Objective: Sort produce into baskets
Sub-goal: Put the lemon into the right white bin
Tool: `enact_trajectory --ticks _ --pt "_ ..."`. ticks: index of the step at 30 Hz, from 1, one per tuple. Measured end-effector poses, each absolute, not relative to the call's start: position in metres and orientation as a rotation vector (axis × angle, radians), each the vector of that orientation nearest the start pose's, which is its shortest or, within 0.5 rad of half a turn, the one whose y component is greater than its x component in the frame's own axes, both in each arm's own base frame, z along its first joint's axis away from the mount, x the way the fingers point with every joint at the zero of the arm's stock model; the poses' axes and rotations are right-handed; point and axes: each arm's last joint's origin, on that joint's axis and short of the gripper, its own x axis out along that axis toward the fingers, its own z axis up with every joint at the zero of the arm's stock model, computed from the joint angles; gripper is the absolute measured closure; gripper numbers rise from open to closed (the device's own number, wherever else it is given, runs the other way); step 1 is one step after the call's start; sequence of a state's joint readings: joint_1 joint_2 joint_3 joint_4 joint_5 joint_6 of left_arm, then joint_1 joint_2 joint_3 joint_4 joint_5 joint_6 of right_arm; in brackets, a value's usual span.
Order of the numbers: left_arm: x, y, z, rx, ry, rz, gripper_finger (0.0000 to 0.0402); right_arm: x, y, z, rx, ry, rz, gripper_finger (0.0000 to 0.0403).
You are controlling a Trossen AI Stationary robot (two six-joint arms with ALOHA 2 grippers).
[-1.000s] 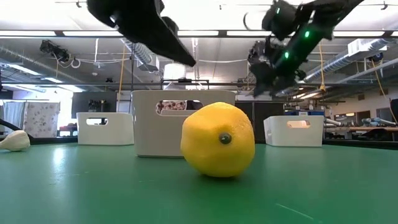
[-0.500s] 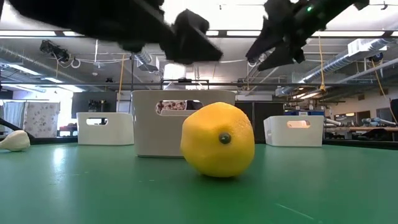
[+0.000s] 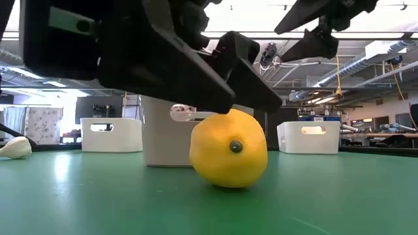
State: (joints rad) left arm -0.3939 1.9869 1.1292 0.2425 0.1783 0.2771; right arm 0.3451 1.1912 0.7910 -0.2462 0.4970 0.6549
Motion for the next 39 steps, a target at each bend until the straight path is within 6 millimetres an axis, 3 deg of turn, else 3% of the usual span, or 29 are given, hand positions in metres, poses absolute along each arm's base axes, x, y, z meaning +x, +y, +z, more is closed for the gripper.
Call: enact_trajectory --ticks 11,26,31,35,39 --pt "0.372 -0.158 0.135 0.363 0.672 -0.588 0.0128 0.230 0.086 0.253 0.368 0.500 -0.296 0.0047" --pt "0.378 -0.162 0.145 0.430 0.739 -0.545 0.0130 0.228 0.091 0.253 0.364 0.501 -0.283 0.0047" --pt "0.380 -0.162 0.147 0.380 0.727 -0.495 0.0165 0.226 0.095 0.253 0.356 0.474 -0.318 0.0047" --pt "0.381 -0.159 0.153 0.390 0.705 -0.378 0.0194 0.228 0.102 0.241 0.361 0.490 -0.345 0.0047" --pt "0.380 -0.154 0.172 0.428 0.650 -0.238 0.0195 0.230 0.113 0.224 0.423 0.527 -0.358 0.0047"
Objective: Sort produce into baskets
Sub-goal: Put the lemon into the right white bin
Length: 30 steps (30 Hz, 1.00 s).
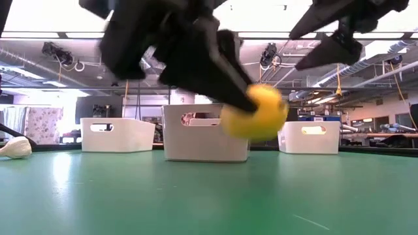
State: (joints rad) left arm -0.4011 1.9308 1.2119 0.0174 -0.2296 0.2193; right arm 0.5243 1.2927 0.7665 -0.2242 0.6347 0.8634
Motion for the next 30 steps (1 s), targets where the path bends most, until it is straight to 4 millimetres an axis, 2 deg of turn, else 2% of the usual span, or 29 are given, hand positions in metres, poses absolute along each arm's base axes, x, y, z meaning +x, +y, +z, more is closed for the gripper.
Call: enact_trajectory --ticks 4,8,13,18,21,26,30 --pt "0.377 -0.150 0.194 0.429 0.589 -0.142 0.0190 0.235 0.131 0.210 0.469 0.538 -0.324 0.0047" --pt "0.377 -0.147 0.213 0.430 0.512 -0.036 0.0189 0.248 0.142 0.201 0.497 0.433 -0.339 0.0047" --pt "0.379 -0.145 0.220 0.470 0.446 0.064 0.0189 0.264 0.150 0.196 0.524 0.307 -0.339 0.0047" --pt "0.380 -0.144 0.221 0.492 0.440 0.114 0.0188 0.270 0.149 0.194 0.532 0.300 -0.312 0.0057" --pt "0.380 -0.144 0.222 0.517 0.434 0.115 0.0188 0.270 0.146 0.196 0.527 0.293 -0.326 0.0090" --pt "0.380 -0.145 0.224 0.505 0.426 0.127 0.0188 0.268 0.145 0.200 0.534 0.291 -0.319 0.0194" --pt "0.379 -0.146 0.224 0.452 0.423 0.151 0.0182 0.267 0.142 0.203 0.533 0.299 -0.324 0.0202"
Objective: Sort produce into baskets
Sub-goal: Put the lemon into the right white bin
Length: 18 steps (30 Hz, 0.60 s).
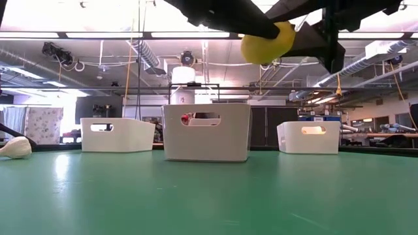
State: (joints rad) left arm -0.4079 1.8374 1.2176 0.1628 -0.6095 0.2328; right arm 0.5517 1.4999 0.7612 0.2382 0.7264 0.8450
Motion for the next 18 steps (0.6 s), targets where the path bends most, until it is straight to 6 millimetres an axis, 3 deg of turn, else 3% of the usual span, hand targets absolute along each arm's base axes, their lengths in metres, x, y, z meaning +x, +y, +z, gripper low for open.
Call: enact_trajectory --ticks 6,12,18 --pt "0.374 -0.132 0.210 0.352 0.570 0.213 0.0116 0.260 0.113 0.208 0.444 0.369 -0.450 0.0202" --pt "0.365 -0.112 0.193 0.311 0.778 0.291 0.0045 0.243 0.070 0.221 0.340 0.427 -0.666 0.0202" --pt "0.360 -0.104 0.186 0.221 0.870 0.305 0.0030 0.215 0.014 0.230 0.238 0.548 -0.939 0.0202"
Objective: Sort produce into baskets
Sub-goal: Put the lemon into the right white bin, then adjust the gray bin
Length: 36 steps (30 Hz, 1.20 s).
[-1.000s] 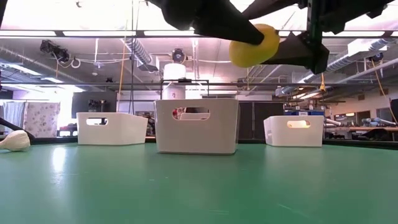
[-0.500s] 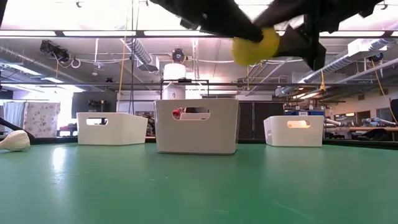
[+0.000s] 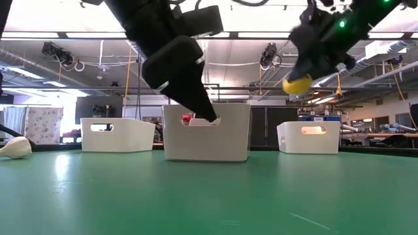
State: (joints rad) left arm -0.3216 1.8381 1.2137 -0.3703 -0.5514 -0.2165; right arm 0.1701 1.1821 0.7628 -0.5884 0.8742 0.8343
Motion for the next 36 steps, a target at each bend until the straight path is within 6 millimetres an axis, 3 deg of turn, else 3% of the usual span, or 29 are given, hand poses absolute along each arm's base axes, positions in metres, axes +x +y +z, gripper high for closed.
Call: enact_trajectory --ticks 5,13,17,25,36 --pt "0.362 -0.105 0.186 0.106 0.875 0.243 0.0039 0.199 -0.024 0.230 0.211 0.647 -1.122 0.0198" --pt "0.370 -0.109 0.193 -0.010 0.772 0.207 0.0044 0.198 -0.054 0.229 0.155 0.702 -1.204 0.0049" --pt "0.375 -0.111 0.197 -0.030 0.712 0.180 0.0044 0.197 -0.059 0.230 0.165 0.697 -1.222 0.0010" --pt "0.375 -0.111 0.197 -0.012 0.717 0.175 0.0044 0.202 -0.044 0.230 0.183 0.688 -1.142 0.0036" --pt "0.361 -0.106 0.185 -0.026 0.893 0.246 0.0044 0.210 0.012 0.230 0.272 0.637 -0.873 0.0043"
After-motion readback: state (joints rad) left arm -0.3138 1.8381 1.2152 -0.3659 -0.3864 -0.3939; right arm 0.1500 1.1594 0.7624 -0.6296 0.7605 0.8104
